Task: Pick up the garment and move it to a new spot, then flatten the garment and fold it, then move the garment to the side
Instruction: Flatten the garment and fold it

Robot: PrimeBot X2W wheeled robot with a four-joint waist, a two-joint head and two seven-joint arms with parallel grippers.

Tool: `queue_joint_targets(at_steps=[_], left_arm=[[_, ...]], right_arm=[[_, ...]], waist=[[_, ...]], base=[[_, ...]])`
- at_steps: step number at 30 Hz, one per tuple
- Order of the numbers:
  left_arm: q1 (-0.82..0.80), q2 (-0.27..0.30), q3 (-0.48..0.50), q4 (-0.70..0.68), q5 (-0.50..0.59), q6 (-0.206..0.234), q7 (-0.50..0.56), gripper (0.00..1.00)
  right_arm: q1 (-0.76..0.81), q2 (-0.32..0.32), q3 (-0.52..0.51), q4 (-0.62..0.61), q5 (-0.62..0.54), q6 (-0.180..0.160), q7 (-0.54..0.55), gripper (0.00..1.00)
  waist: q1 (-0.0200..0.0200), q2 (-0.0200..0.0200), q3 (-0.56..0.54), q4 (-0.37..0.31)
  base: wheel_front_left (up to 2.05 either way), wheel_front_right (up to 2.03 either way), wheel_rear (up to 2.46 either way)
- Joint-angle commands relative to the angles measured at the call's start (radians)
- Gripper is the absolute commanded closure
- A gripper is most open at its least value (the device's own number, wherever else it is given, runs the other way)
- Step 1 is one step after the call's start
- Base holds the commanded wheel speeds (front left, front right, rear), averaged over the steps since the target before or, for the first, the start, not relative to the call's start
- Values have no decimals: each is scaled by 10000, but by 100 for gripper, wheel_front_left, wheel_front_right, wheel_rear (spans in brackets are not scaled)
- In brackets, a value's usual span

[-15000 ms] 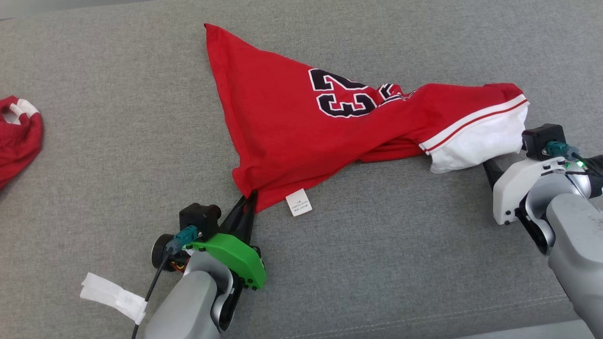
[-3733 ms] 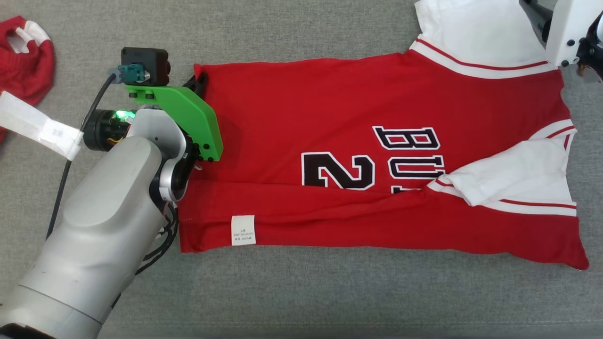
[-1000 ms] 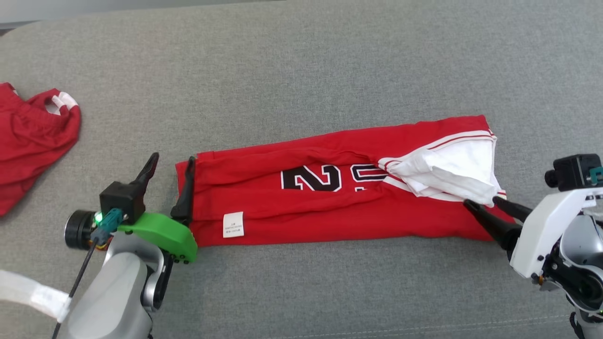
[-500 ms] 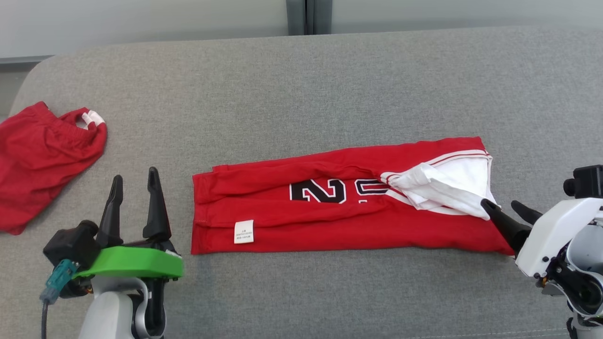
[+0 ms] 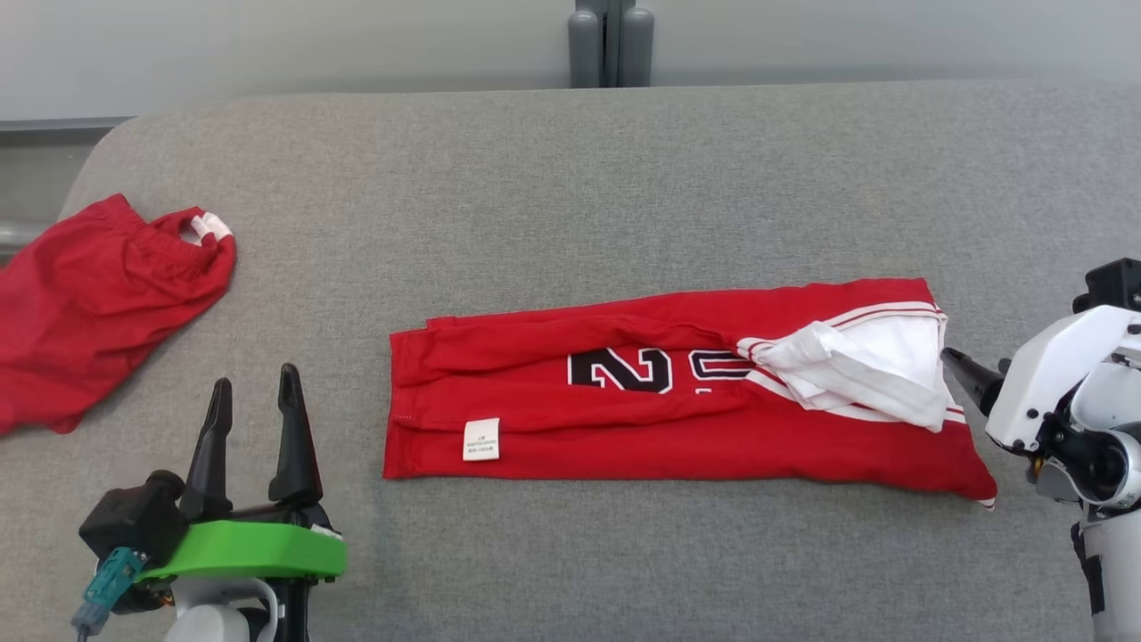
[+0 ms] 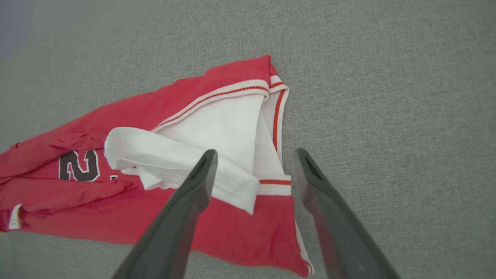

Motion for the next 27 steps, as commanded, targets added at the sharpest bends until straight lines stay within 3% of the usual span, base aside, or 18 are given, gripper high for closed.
queue_joint_targets(at_steps=[1, 12, 21, 22, 23, 27], left_arm=[[151, -1, 32, -26, -76, -29, -1, 0], [-160, -2, -115, -96, -200, -10, -1, 0], [-300, -2, -137, -65, -123, -21, -1, 0], [-302, -2, -136, -48, -108, -25, -1, 0], [-299, -2, -134, -31, -117, -32, -3, 0], [-328, -2, -143, 32, -51, -16, -1, 0]], right_arm=[[-234, 7, -78, 248, -75, 5, -33, 0], [-1023, 63, -283, 2239, -823, 5, -456, 0], [-1273, 559, -381, 3375, -790, 6, -632, 0], [-1281, 581, -269, 3451, -771, 9, -603, 34], [-1297, 599, -91, 3521, -746, 23, -595, 100], [-1375, 381, 326, 3582, -769, 9, -855, 100]], waist=[[0, 0, 83, 141], [0, 0, 680, 569], [0, 0, 940, 680], [0, 0, 954, 671], [0, 0, 969, 647], [0, 0, 1028, 486]], base=[[0, 0, 0], [0, 0, 0], [0, 0, 0], [0, 0, 0], [0, 0, 0], [0, 0, 0]])
